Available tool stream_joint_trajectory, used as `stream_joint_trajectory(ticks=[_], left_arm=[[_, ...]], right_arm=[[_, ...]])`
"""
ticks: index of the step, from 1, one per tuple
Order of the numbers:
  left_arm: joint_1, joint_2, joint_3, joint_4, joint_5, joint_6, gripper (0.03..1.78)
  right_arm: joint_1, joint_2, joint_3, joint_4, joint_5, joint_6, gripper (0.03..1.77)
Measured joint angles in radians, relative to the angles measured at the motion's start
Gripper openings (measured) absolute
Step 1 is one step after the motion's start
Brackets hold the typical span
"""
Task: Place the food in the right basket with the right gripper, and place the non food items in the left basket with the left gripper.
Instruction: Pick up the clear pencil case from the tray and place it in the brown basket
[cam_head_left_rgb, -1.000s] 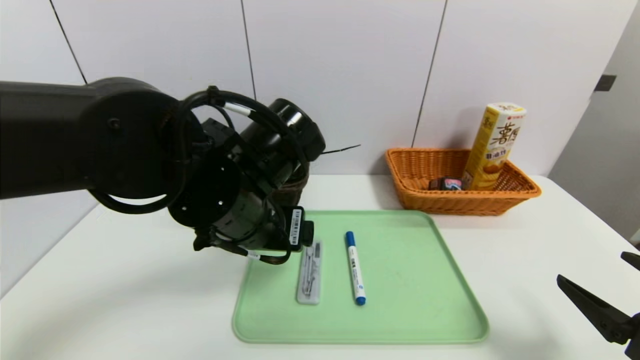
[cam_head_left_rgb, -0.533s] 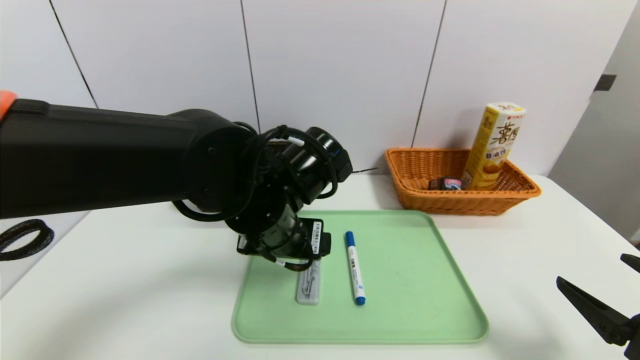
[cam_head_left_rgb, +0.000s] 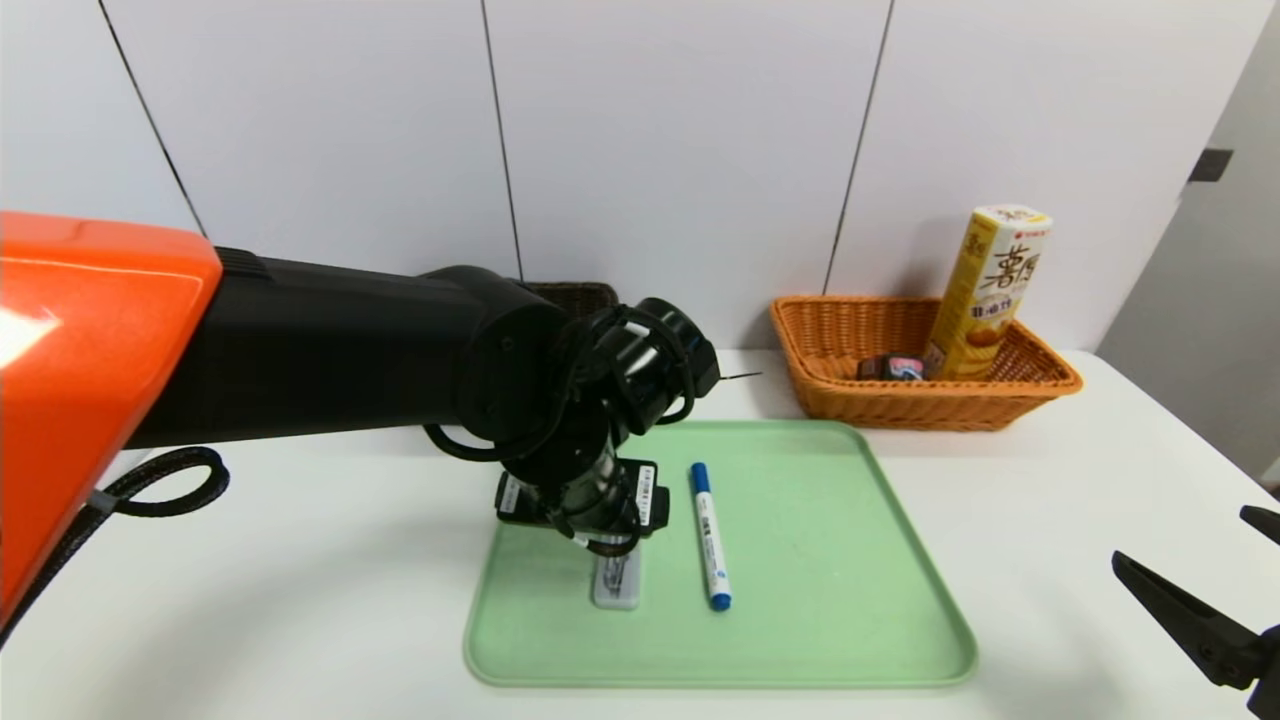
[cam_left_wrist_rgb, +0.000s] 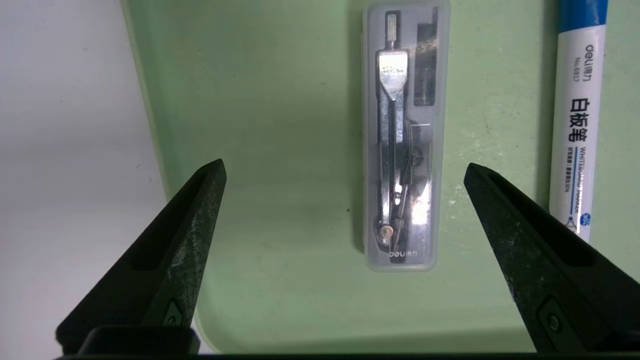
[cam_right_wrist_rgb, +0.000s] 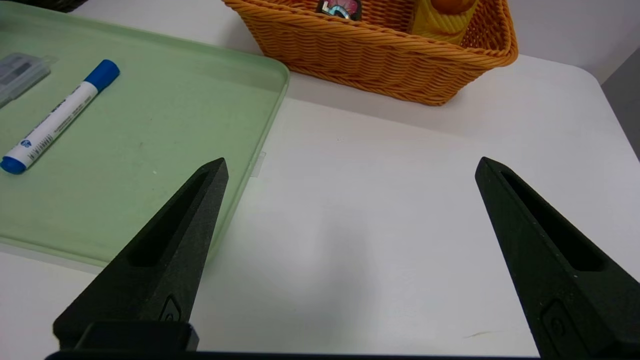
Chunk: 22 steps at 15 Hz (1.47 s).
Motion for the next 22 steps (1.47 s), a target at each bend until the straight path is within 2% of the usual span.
stream_joint_trajectory(ticks=[22], left_arm=[[0.001,0.091,0.012,-0.045,0.011,0.012,1.69]], right_arm=[[0.001,0.001,0.017,0.001,0.001,0.001,1.71]])
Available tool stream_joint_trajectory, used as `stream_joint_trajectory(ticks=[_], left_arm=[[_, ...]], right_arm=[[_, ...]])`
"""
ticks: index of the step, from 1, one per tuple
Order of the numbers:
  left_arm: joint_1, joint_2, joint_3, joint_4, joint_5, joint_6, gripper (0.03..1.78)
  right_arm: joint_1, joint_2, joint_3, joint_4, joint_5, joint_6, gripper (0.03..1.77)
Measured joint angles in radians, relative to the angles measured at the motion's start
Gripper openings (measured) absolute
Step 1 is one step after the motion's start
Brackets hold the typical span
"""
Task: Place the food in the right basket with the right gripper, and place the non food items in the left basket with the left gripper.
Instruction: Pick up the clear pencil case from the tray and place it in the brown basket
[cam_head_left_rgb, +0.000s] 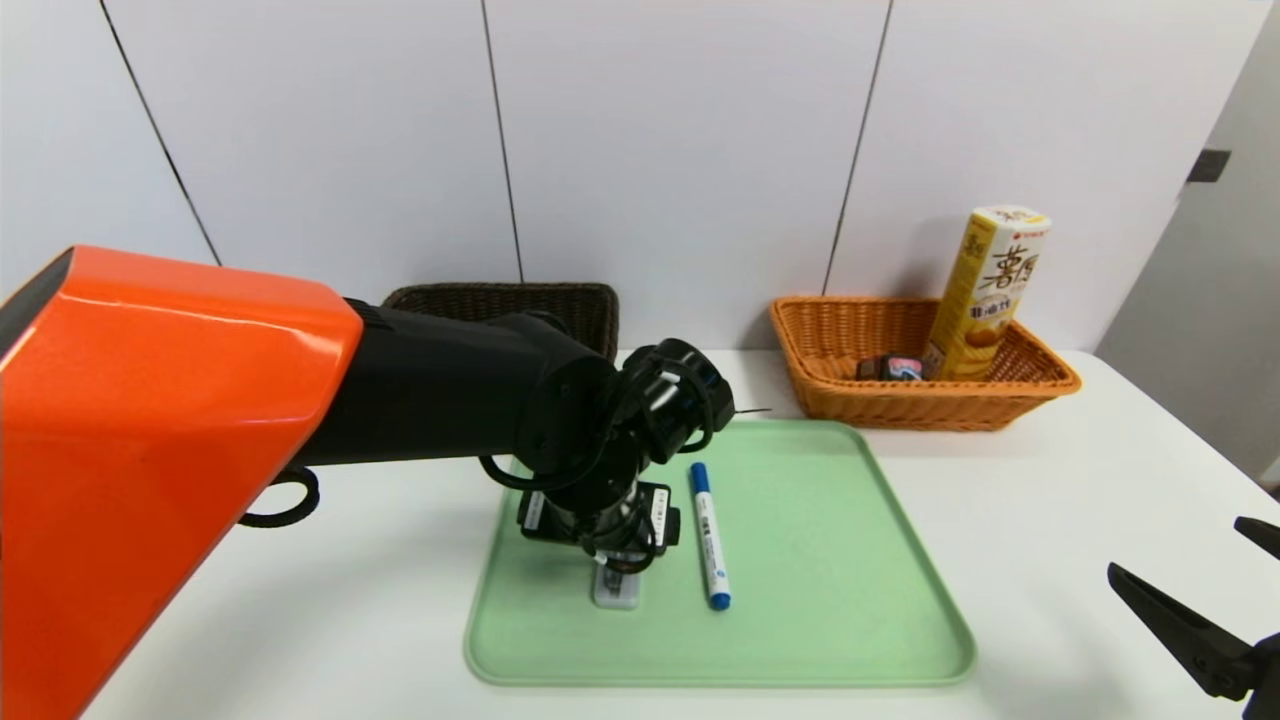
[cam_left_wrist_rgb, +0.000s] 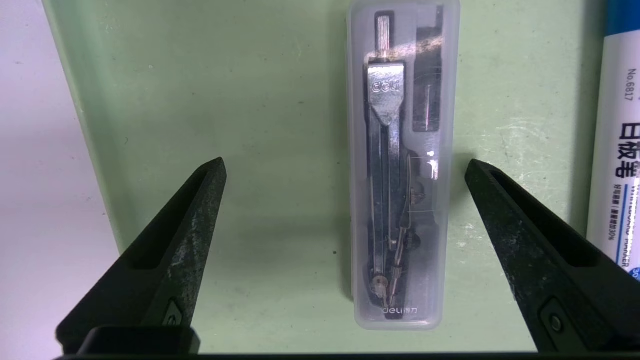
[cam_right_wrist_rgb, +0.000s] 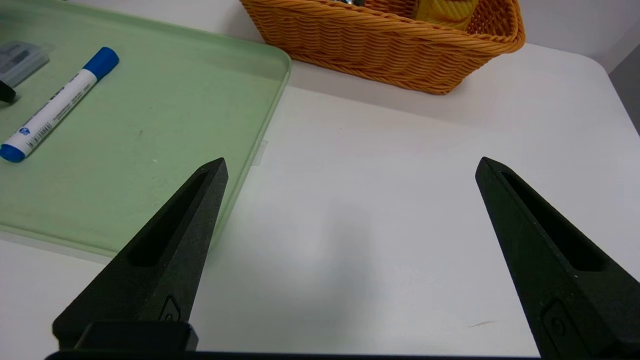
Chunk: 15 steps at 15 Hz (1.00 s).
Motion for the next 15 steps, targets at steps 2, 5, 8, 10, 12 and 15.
stream_joint_trajectory(ticks=[2,5,8,10,12,15], left_arm=[[-0.001,0.000,-0.001,-0.001,0.015,0.001,1.61],[-0.001,0.003,-0.003,0.007,0.031,0.003,1.17],[0.000,0.002,0.000,0.011,0.032,0.003,0.87],[0.000,0.001,0.000,0.014,0.031,0.003,0.62],[0.000,-0.001,0.000,0.015,0.031,0.000,0.56],[0.000,-0.005,0.009,0.012,0.031,-0.011,0.56]], right_arm=[[0.000,0.000,0.000,0.000,0.000,0.000,1.71],[0.000,0.000,0.001,0.000,0.000,0.000,1.71],[0.000,-0.001,0.005,-0.001,0.001,0.000,1.71],[-0.001,-0.002,0.006,-0.001,0.001,0.000,1.71],[-0.001,-0.004,0.007,-0.001,0.002,0.000,1.71],[-0.001,-0.005,0.009,-0.001,0.001,0.000,1.71]])
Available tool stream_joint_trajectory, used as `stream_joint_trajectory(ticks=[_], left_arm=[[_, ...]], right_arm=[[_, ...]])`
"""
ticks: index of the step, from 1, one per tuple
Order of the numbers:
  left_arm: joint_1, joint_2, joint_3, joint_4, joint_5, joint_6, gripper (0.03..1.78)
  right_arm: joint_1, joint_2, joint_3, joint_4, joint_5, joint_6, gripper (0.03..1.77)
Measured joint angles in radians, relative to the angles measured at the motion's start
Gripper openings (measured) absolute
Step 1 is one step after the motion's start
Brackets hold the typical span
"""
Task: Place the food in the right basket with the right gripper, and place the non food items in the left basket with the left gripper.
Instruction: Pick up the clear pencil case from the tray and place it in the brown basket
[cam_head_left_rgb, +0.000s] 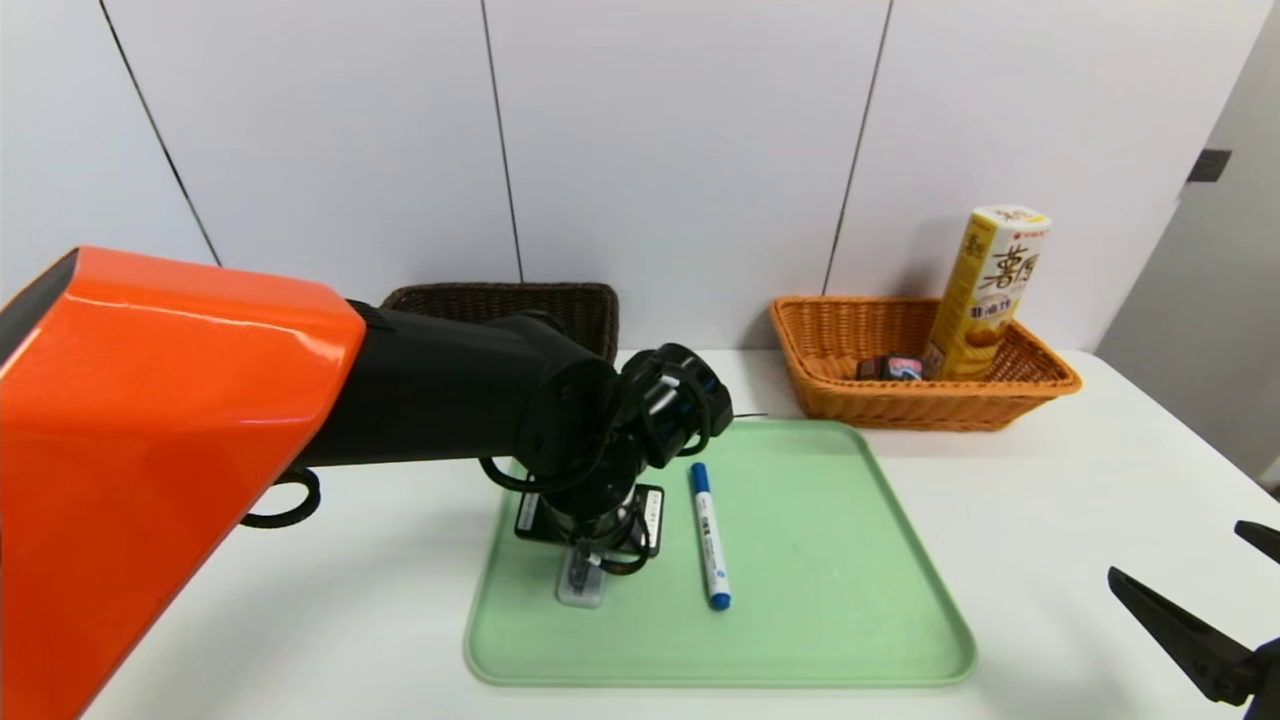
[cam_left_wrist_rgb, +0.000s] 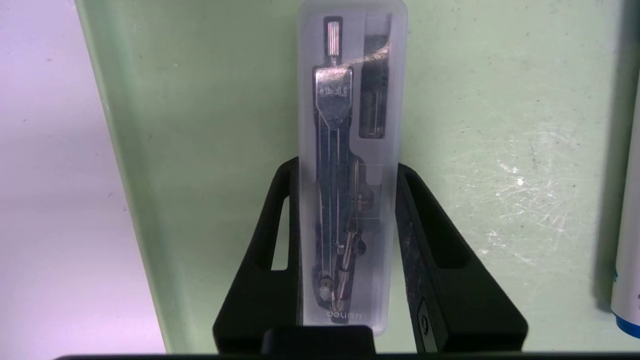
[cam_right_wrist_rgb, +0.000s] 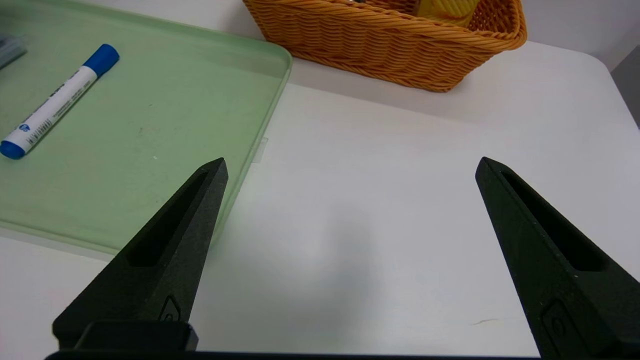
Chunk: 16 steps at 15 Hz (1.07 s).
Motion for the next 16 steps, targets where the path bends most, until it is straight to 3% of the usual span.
stream_joint_trajectory(ticks=[5,10,13,16], left_arm=[[0.025,-0.061,-0.018,-0.005,0.011,0.034,0.56],[0.107,-0.184,-0.127,-0.024,0.033,0.162,0.56],[0.219,-0.209,-0.207,-0.116,0.044,0.263,0.56],[0.301,-0.184,-0.223,-0.316,0.050,0.347,0.56]], right_arm=[[0.000,-0.005,0.007,0.000,-0.001,0.000,1.71],[0.000,-0.011,0.019,0.001,0.003,-0.001,1.71],[0.001,-0.005,-0.003,0.000,0.010,-0.001,1.71],[0.001,0.000,-0.010,0.000,0.010,-0.001,1.71]])
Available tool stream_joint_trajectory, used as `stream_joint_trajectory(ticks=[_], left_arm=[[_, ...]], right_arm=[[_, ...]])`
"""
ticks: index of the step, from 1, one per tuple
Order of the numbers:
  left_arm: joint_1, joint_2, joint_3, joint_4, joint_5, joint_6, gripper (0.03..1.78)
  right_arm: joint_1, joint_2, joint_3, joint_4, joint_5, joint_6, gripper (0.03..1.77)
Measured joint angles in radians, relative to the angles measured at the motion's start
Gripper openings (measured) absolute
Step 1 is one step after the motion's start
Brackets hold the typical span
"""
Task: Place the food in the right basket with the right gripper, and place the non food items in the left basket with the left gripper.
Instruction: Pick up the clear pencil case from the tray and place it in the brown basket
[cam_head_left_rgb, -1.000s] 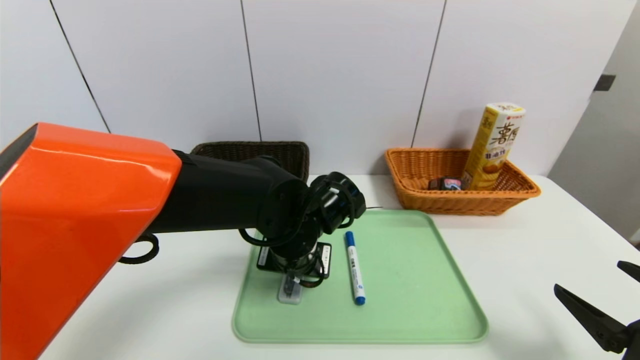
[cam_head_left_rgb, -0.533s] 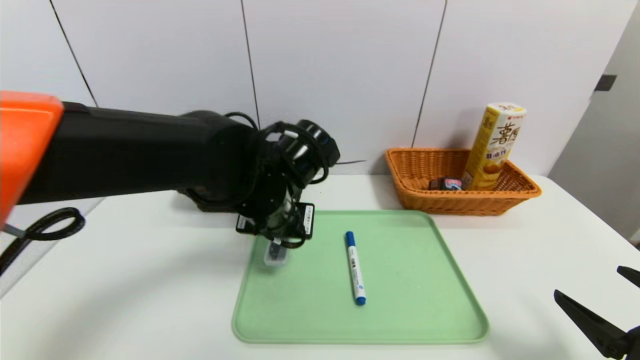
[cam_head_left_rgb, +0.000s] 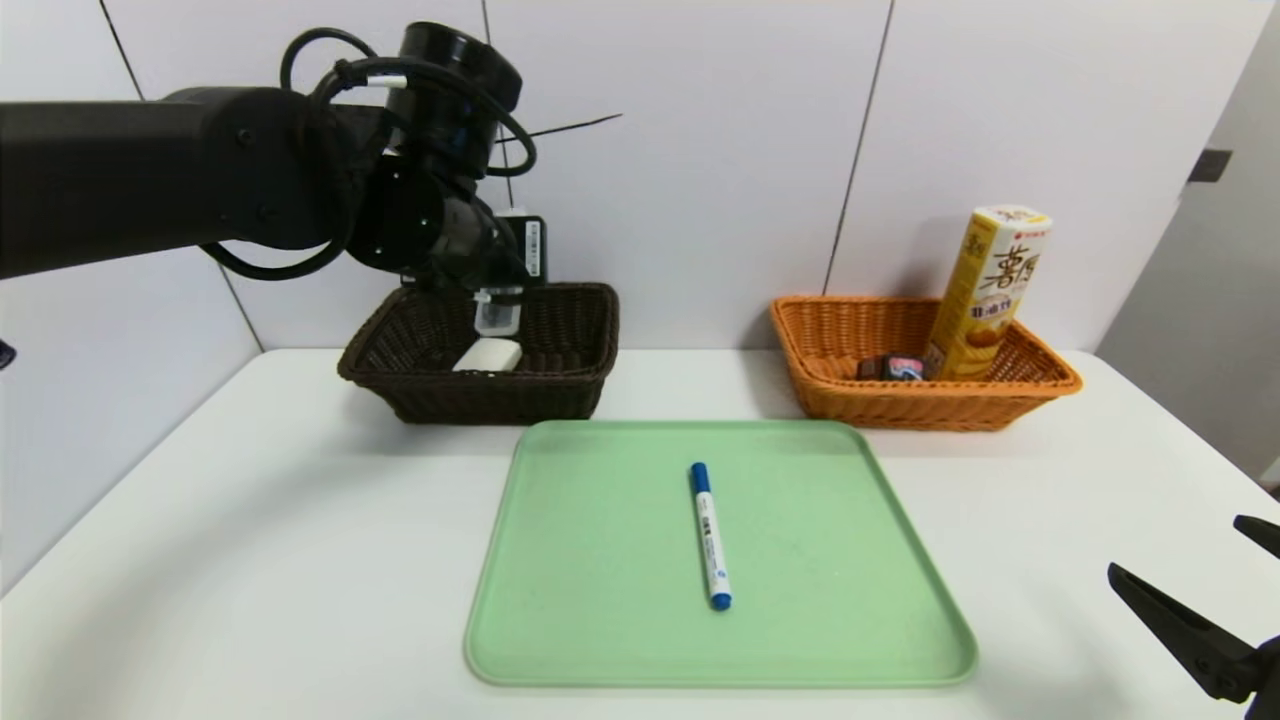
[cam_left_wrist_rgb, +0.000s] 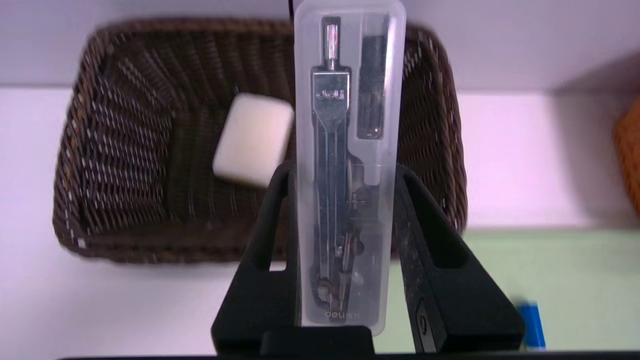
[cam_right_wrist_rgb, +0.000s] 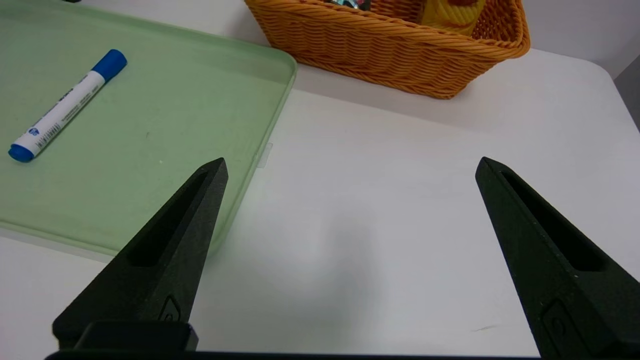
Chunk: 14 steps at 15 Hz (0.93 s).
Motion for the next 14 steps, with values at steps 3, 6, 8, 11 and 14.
stream_joint_trajectory(ticks=[3,6,8,11,14], left_arm=[[0.025,0.068,-0.003,-0.166,0.023,0.024,0.56],[0.029,0.137,-0.009,-0.201,0.029,0.024,0.56],[0.031,0.171,-0.010,-0.228,0.029,0.024,0.56],[0.030,0.201,-0.003,-0.230,0.029,0.017,0.56],[0.030,0.222,-0.002,-0.230,0.030,0.013,0.56]], right_arm=[[0.000,0.004,-0.016,0.000,-0.001,-0.001,1.71],[-0.001,0.007,-0.029,0.000,-0.001,-0.001,1.71],[-0.001,0.008,-0.030,0.000,-0.001,-0.001,1.71],[-0.001,0.009,-0.030,0.001,-0.002,-0.001,1.71],[-0.001,0.009,-0.030,0.001,-0.001,0.000,1.71]])
